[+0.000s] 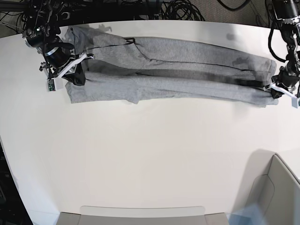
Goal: Fold the T-shirt properly
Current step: 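Lift the hem edge and fold it over toward the first fold, then open the left gripper and regrasp the folded strip's end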
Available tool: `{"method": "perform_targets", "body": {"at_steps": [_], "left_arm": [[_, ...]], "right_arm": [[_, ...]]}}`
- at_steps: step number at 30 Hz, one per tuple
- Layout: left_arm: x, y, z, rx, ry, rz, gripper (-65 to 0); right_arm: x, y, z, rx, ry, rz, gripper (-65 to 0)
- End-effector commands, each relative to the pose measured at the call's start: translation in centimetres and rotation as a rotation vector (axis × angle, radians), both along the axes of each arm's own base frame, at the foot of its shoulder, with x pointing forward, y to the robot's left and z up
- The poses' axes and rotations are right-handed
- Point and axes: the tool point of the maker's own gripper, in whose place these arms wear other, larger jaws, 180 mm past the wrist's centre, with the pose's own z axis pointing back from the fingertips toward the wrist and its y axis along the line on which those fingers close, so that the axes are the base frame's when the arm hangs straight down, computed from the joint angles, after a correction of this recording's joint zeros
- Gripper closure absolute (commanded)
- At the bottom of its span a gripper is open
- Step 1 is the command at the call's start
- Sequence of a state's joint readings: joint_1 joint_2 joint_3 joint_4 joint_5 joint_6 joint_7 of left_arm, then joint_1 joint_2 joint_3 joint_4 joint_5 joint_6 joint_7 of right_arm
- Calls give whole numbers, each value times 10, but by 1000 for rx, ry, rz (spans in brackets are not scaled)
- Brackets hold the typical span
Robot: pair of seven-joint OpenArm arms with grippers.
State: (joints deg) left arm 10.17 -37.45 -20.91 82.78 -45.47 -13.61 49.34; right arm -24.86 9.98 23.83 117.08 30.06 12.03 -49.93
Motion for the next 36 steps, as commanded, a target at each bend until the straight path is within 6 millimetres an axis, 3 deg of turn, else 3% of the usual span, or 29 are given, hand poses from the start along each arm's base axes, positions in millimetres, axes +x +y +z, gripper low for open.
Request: {"method": "perform_targets", "body": {"at_steps": [1, 6, 13, 20, 22, 24, 26, 29, 31, 36], "left_arm": [[7, 11, 18, 33, -31, 1, 0], [0, 8, 11, 22, 4, -4, 0], [-28, 10, -8, 37, 86, -7, 0], [-44, 7, -31, 134, 177, -37, 0], [-46, 5, -34, 131, 180, -35, -75], [-43, 3, -30, 136, 167, -42, -160], [-37, -2, -21, 148, 140, -61, -222], [-40, -10, -12, 169, 129, -100, -215], [-38, -13, -8, 174, 117, -110, -214], [-37, 5, 5, 185, 76, -48, -214]], "right_arm": [[3, 0, 10, -1, -40, 6, 0], [-9, 0, 1, -1, 0, 9, 0], [-33, -4, -14, -25, 73, 24, 0], [-36, -4, -16, -26, 82, 23, 0], [-37, -4, -16, -25, 84, 22, 0], [-36, -3, -16, -23, 84, 23, -20], [-37, -3, -16, -23, 84, 23, -93], [-37, -3, -16, -24, 84, 24, -173], [-37, -3, -16, -24, 84, 25, -181], [-35, -4, -16, -25, 81, 25, -181]]}}
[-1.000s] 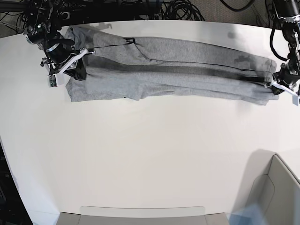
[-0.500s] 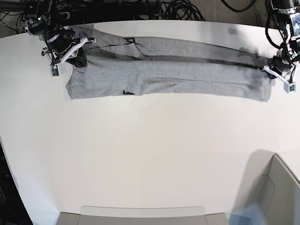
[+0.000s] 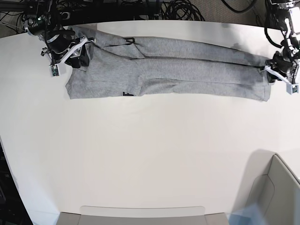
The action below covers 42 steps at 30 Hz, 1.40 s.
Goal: Fold the T-shirt properly
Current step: 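Open the left gripper and regrasp the folded strip's end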
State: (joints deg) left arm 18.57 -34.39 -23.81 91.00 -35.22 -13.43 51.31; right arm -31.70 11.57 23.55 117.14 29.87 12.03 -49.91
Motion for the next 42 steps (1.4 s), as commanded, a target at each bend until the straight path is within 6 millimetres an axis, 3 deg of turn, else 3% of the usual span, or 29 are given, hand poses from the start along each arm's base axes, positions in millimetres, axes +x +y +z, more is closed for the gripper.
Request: {"method": "perform_targets", "body": {"at_steps": [1, 4, 7, 11, 15, 21, 24, 29, 39, 42], "left_arm": [[9, 7, 15, 28, -39, -11, -214], [10, 6, 11, -42, -48, 14, -215], [23, 11, 19, -144, -83, 40, -215], [22, 15, 14, -313, -105, 55, -224], [35, 29, 21, -314, -125, 54, -229], [32, 10, 1, -329, -56, 8, -230], [21, 16, -19, -296, 13, 18, -230], [21, 36, -27, -222, 31, 46, -229], [10, 13, -53, -201, 135, -38, -229], [-3, 13, -68, -211, 187, -25, -229]], "right_arm": [[4, 0, 9, -1, -37, 9, -182], [5, -5, 9, -23, -33, 22, -183], [6, -5, 10, -23, -37, 22, -183], [9, -6, 11, -24, -42, 22, -183], [9, -6, 11, -25, -42, 23, -183], [9, -6, 11, -25, -42, 23, -183], [9, -6, 11, -25, -42, 23, -183], [8, -6, 10, -26, -39, 23, -183], [8, -6, 10, -26, -37, 23, -183], [7, -7, 9, -28, -36, 23, -183]]}}
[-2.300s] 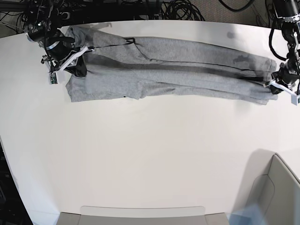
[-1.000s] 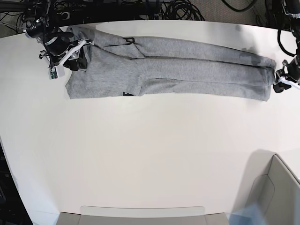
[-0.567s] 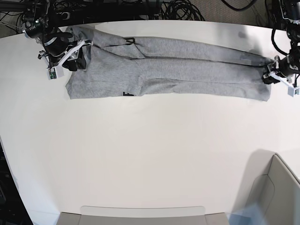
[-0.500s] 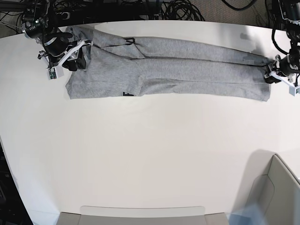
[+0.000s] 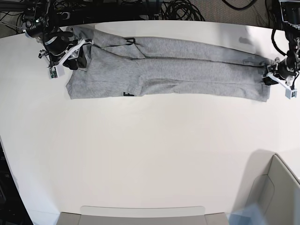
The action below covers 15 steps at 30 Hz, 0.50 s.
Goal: Fold the T-shirt properly
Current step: 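Open the left gripper and regrasp the folded strip's end, then hold the folded strip ends with both grippers and straighten it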
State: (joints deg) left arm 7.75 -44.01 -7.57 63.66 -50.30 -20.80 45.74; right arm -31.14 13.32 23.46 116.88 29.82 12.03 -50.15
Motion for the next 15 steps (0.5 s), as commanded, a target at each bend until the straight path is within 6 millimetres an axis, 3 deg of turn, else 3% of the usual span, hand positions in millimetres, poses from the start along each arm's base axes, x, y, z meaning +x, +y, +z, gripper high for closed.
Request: {"method": "perform_targets", "body": {"at_steps": [1, 3, 7, 10, 14, 15], "left_arm": [[-15, 3, -9, 6, 77, -7, -229], [-18, 0, -12, 1, 88, -17, -229], [-18, -33, -16, -48, 93, -198, -217], [-22, -50, -20, -70, 108, -286, -142], [-24, -53, -24, -73, 122, -297, 0], [-24, -53, -24, -73, 120, -294, 0]], "right_arm": [[4, 0, 8, -1, -35, 8, -183], [4, -1, 8, -2, -35, 9, -183], [5, -3, 9, -10, -35, 13, -183], [5, -3, 9, -12, -35, 14, -182], [5, -5, 9, -15, -36, 9, -182], [5, -5, 9, -15, -36, 9, -182]]}}
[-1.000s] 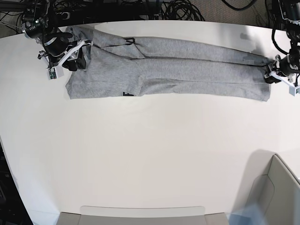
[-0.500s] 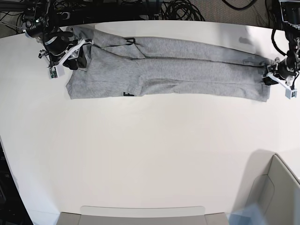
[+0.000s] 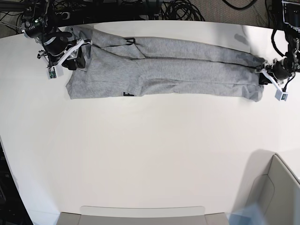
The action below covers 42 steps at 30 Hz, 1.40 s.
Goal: Fold the T-shirt properly
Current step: 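Hold the folded strip ends with both grippers and straighten it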
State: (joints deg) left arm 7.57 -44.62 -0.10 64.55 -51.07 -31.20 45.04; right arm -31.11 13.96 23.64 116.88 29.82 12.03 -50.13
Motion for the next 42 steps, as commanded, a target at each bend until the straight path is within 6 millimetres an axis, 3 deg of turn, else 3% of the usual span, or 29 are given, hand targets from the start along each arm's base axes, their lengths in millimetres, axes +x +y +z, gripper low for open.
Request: {"method": "perform_targets", "body": {"at_steps": [1, 5, 8, 12, 18, 23, 27, 31, 39, 42], "left_arm": [[-19, 1, -11, 16, 90, -19, 0], [-23, 29, -12, 22, 87, 85, 0], [-2, 55, 4, 19, 2, 193, 0], [2, 81, 15, 12, -47, 299, 0], [12, 98, 36, 5, -132, 367, 0], [32, 98, 77, 35, -240, 321, 0], [29, 91, 100, 73, -254, 258, 0], [20, 67, 108, 64, -268, 222, 0], [14, -31, 131, 23, -329, 47, 0], [15, -59, 144, 19, -357, -1, 0]], "right_arm": [[4, -2, 9, -4, -35, 6, -182], [5, -2, 9, -4, -36, 6, -182], [6, -1, 9, -2, -39, 6, -181], [7, -1, 10, -1, -42, 5, -181], [5, 0, 9, 3, -38, 2, -181], [4, 0, 8, 4, -35, 2, -181], [4, 0, 8, 6, -35, 2, -181], [4, 2, 8, 10, -34, 4, -181], [6, 2, 9, 11, -40, 6, -181], [6, 2, 9, 10, -40, 6, -181]]}}
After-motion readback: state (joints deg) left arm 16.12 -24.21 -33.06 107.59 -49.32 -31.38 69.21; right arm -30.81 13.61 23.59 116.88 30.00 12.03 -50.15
